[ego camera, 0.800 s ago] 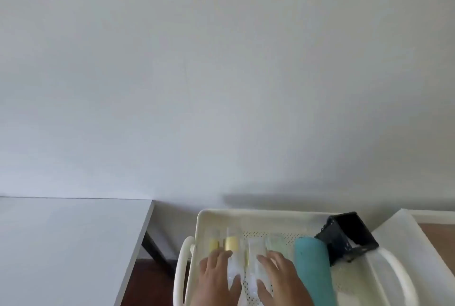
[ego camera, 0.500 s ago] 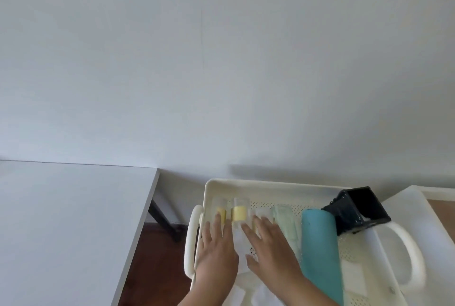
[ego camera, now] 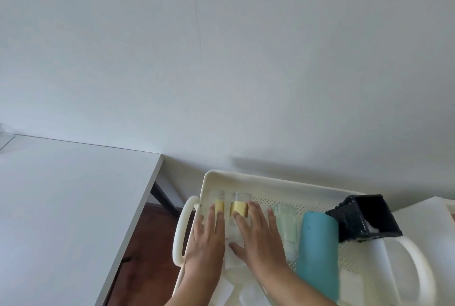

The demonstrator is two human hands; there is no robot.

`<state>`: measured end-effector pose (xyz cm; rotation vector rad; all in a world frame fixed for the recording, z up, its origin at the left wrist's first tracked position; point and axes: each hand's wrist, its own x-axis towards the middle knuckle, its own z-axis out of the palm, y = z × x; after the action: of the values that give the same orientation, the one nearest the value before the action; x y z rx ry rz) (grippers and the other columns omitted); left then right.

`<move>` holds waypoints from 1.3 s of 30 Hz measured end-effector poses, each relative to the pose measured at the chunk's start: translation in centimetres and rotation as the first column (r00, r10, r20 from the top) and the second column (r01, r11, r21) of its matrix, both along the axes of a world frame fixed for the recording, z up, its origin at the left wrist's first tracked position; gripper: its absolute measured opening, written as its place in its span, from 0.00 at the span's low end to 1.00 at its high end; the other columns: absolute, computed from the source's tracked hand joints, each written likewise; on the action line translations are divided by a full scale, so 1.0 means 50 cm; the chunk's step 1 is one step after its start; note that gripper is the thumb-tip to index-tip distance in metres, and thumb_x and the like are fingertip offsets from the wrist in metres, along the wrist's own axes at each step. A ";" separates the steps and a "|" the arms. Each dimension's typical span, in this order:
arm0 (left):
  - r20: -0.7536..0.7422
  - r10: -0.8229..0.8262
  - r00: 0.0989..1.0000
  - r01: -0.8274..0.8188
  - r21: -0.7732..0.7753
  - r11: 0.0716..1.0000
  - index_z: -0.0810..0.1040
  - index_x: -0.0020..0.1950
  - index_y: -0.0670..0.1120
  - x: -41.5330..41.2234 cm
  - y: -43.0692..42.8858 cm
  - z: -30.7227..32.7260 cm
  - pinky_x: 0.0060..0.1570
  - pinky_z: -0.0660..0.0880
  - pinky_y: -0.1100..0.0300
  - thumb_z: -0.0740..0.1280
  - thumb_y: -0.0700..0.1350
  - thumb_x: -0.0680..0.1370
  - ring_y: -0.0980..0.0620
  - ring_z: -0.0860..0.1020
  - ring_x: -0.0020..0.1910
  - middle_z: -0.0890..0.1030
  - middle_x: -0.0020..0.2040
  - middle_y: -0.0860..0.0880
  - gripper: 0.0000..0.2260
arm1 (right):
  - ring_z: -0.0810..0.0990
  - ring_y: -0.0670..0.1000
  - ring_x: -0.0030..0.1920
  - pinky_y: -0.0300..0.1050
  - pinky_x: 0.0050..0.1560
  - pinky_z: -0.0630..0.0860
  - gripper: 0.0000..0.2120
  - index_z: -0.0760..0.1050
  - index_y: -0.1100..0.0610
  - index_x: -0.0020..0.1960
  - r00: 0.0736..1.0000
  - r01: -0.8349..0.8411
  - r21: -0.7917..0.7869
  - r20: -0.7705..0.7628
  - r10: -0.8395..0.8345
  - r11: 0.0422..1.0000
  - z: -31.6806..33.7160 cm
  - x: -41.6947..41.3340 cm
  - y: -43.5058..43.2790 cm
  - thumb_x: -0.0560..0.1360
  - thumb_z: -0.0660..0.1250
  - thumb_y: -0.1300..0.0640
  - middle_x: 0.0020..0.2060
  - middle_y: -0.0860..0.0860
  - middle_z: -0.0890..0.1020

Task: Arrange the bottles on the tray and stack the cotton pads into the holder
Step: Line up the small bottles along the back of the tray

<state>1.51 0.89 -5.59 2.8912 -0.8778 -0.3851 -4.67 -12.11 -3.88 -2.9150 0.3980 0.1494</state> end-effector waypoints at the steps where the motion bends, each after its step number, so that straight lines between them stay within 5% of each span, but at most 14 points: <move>1: -0.004 0.019 1.000 -0.019 0.000 1.000 0.40 0.79 0.48 -0.003 -0.002 0.001 0.72 0.61 0.57 0.60 0.43 0.80 0.41 0.47 0.78 0.41 0.81 0.48 0.36 | 0.74 0.60 0.68 0.64 0.69 0.66 0.36 0.73 0.51 0.63 1.000 -0.003 -0.005 0.009 0.003 1.000 -0.001 0.001 0.001 0.60 0.76 0.36 0.64 0.62 0.77; 7: -0.024 0.105 0.994 -0.105 -0.023 0.994 0.40 0.80 0.52 -0.017 -0.008 0.014 0.54 0.77 0.62 0.61 0.42 0.80 0.50 0.68 0.66 0.38 0.80 0.55 0.36 | 0.75 0.61 0.67 0.63 0.71 0.57 0.33 0.73 0.53 0.59 0.998 0.020 -0.030 0.063 -0.018 0.999 -0.003 0.007 0.007 0.60 0.77 0.38 0.64 0.63 0.77; 13: -0.049 0.155 0.987 -0.160 -0.102 0.982 0.48 0.80 0.52 -0.012 -0.010 0.034 0.59 0.74 0.62 0.59 0.46 0.80 0.51 0.59 0.75 0.45 0.81 0.56 0.31 | 0.81 0.55 0.61 0.60 0.65 0.71 0.31 0.78 0.52 0.58 0.998 0.041 0.014 0.051 -0.042 0.999 0.010 0.009 0.005 0.57 0.80 0.46 0.61 0.60 0.81; 16: -0.012 0.150 0.989 -0.150 -0.189 0.971 0.58 0.79 0.46 -0.008 -0.015 0.048 0.66 0.71 0.59 0.63 0.47 0.79 0.49 0.58 0.78 0.56 0.80 0.50 0.29 | 0.82 0.55 0.59 0.60 0.64 0.72 0.31 0.80 0.51 0.59 0.997 0.061 0.000 0.050 -0.061 0.998 0.014 0.016 0.009 0.58 0.80 0.46 0.61 0.60 0.81; 20: 0.012 0.139 0.990 -0.131 -0.255 0.958 0.78 0.65 0.40 0.000 -0.019 0.073 0.49 0.80 0.58 0.80 0.43 0.65 0.43 0.80 0.61 0.79 0.65 0.44 0.30 | 0.83 0.56 0.56 0.61 0.62 0.75 0.31 0.80 0.52 0.58 0.995 0.081 -0.027 0.057 -0.079 0.996 0.016 0.026 0.009 0.58 0.81 0.44 0.59 0.60 0.82; 25: -0.017 0.186 0.982 -0.183 -0.300 0.936 0.67 0.74 0.44 0.019 -0.032 0.100 0.58 0.74 0.56 0.64 0.46 0.79 0.46 0.73 0.64 0.67 0.75 0.48 0.23 | 0.84 0.57 0.51 0.56 0.53 0.78 0.28 0.79 0.55 0.59 0.986 0.139 0.068 0.088 -0.145 0.988 0.030 0.041 0.002 0.61 0.80 0.51 0.59 0.59 0.82; 30: 0.011 0.197 0.980 -0.178 -0.378 0.908 0.74 0.63 0.42 0.052 -0.054 0.148 0.52 0.75 0.53 0.65 0.40 0.77 0.45 0.76 0.53 0.76 0.64 0.47 0.15 | 0.71 0.55 0.59 0.44 0.51 0.77 0.24 0.69 0.52 0.70 0.973 0.119 0.247 0.164 -0.162 0.962 0.053 0.048 -0.013 0.75 0.68 0.54 0.71 0.54 0.70; 39: -0.028 0.051 0.998 -0.057 -0.329 0.943 0.72 0.64 0.40 0.152 -0.080 0.179 0.57 0.73 0.53 0.65 0.41 0.78 0.44 0.74 0.60 0.76 0.63 0.45 0.15 | 0.69 0.55 0.59 0.42 0.54 0.72 0.20 0.72 0.56 0.67 0.954 -0.020 0.373 0.283 -0.093 0.928 0.093 0.115 -0.069 0.76 0.66 0.59 0.62 0.52 0.74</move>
<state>9.11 -3.11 3.37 2.5920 -0.7734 -0.2339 1.06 -15.55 0.77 -2.4976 0.3311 -0.1985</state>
